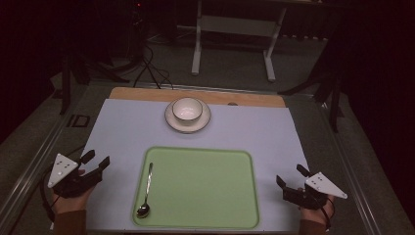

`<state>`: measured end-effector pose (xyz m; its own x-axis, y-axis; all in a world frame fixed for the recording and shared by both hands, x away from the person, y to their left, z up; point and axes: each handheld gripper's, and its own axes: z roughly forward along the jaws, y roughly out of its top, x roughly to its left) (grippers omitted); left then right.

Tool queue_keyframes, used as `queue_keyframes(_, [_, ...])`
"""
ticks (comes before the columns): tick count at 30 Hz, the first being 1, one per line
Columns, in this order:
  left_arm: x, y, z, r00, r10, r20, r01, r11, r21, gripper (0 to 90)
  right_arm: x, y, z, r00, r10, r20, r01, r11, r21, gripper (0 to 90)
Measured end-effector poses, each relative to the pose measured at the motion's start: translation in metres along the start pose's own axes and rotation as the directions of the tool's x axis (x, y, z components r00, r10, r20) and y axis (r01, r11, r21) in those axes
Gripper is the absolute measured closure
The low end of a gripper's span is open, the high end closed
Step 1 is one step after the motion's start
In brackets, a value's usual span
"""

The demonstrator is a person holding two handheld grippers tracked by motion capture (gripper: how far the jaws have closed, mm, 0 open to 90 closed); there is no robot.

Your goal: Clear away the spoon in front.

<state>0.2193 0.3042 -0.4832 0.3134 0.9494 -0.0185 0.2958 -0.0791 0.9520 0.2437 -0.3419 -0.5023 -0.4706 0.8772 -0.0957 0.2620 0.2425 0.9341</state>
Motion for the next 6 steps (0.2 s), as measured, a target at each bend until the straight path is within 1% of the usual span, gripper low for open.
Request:
queue_keyframes(3, [0.0021, -0.0006, 0.0, 1.0, -0.005, -0.003, 0.005, 1.0, 0.002, 42.4, -0.0009, -0.0002, -0.001, 1.0, 0.006, 0.0, -0.006, 1.0, -0.005, 14.3])
queue_keyframes(6, [0.0035, -0.0014, 0.0015, 0.9999, -0.013, -0.005, 0.013, 0.9999, 0.007, 42.6, -0.0015, -0.0015, 0.0009, 0.9999, 0.013, -0.002, -0.013, 1.0, 0.01, 18.9])
